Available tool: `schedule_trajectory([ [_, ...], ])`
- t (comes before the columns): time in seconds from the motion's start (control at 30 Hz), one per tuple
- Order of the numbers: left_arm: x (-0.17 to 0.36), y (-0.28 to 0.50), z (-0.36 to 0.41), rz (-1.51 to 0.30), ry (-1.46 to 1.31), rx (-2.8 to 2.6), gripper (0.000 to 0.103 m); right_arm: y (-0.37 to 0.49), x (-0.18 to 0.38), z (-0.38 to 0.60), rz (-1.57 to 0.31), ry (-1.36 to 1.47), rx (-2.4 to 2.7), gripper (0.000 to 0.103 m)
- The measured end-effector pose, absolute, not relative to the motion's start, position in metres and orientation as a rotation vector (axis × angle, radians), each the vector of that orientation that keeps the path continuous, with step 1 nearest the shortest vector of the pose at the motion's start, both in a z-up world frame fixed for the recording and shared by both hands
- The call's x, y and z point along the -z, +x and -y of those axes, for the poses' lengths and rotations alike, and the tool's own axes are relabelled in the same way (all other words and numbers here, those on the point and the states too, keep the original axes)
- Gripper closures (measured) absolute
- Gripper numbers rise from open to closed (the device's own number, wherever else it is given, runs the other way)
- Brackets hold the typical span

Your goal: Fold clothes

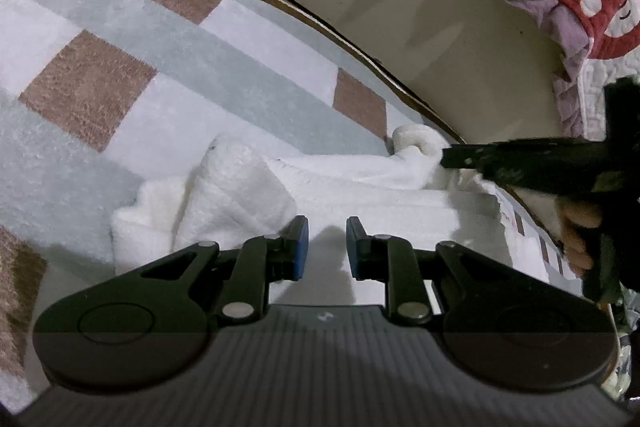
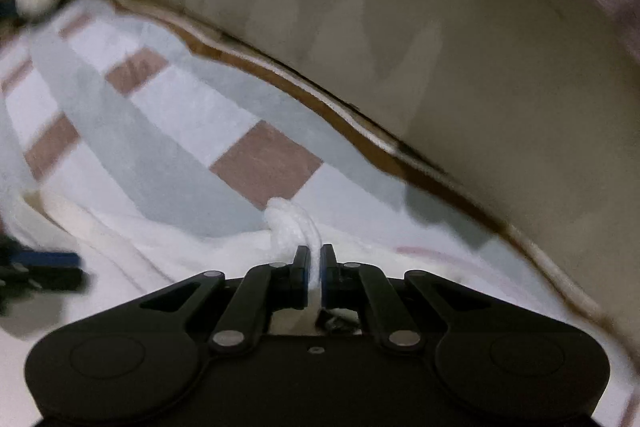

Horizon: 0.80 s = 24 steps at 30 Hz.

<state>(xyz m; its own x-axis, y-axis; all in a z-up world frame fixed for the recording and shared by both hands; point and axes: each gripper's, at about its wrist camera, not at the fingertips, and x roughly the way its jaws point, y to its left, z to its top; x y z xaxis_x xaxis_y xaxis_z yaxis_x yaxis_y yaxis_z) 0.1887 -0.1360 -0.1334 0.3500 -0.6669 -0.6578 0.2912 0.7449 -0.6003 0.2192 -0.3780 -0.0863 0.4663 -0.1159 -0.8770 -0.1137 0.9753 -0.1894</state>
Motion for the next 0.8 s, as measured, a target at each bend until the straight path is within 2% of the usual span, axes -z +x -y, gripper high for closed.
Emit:
schedule_trajectory([
  [0.03,0.133,0.189,0.136,-1.041,-0.410,0.640,0.082,0.222,0.091,0.372,-1.088,-0.310,0.008,0.103],
  [0.13,0.133,0.189,0.137,-1.043,-0.413,0.642,0.082,0.227,0.097,0.376,-1.115,-0.413,0.152,0.103],
  [0.2,0.134,0.190,0.137,-1.045,-0.419,0.644,0.082,0.229,0.082,0.410,-1.147,-0.002,0.140,0.098],
  [0.3,0.135,0.192,0.136,-1.047,-0.429,0.648,0.082,0.228,0.071,0.437,-1.156,0.432,0.065,0.072],
  [0.33,0.135,0.192,0.135,-1.048,-0.430,0.649,0.082,0.230,0.072,0.435,-1.197,0.458,0.036,0.047],
  [0.37,0.135,0.192,0.135,-1.049,-0.431,0.649,0.082,0.233,0.073,0.432,-1.243,0.476,0.008,0.040],
  [0.5,0.136,0.193,0.135,-1.053,-0.436,0.654,0.082,0.238,0.095,0.398,-1.395,0.324,-0.042,0.042],
  [0.67,0.137,0.194,0.134,-1.063,-0.447,0.669,0.082,0.239,0.101,0.373,-1.538,0.120,-0.152,0.071],
  [0.73,0.138,0.194,0.134,-1.066,-0.450,0.670,0.082,0.243,0.095,0.374,-1.546,0.118,-0.130,0.079],
  [0.8,0.138,0.193,0.134,-1.067,-0.447,0.669,0.082,0.245,0.093,0.373,-1.529,0.088,-0.080,0.079],
])
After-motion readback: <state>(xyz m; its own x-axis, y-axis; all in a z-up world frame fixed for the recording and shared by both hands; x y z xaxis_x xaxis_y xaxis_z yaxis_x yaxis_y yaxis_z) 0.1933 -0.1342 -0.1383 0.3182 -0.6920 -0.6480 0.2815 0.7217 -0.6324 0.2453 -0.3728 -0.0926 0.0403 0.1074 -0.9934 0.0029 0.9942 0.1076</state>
